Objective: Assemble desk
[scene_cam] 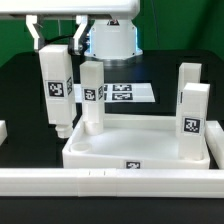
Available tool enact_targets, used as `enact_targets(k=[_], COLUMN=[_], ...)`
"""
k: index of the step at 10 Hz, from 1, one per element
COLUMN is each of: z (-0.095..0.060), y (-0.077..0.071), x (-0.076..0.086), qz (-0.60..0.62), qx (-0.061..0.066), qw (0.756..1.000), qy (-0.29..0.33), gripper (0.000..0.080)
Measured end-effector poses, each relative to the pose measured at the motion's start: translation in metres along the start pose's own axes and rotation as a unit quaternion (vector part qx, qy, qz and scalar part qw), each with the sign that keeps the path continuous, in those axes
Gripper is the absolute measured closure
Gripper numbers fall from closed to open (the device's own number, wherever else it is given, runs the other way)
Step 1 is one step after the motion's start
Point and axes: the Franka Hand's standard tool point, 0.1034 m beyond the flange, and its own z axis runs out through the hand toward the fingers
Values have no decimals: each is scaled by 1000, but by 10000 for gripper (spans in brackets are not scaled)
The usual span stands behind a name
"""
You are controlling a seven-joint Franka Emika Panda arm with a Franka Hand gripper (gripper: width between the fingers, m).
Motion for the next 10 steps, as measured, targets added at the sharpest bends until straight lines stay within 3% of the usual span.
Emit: enact_targets(k=[2, 4, 10], z=[1, 7, 19], y=[-3, -17, -18], x=[-2, -12, -25], qz=[3, -4, -9], qx=[0, 1, -3], qw=[1000, 1000, 1000], qy=[1, 0, -13], gripper=[511, 511, 511])
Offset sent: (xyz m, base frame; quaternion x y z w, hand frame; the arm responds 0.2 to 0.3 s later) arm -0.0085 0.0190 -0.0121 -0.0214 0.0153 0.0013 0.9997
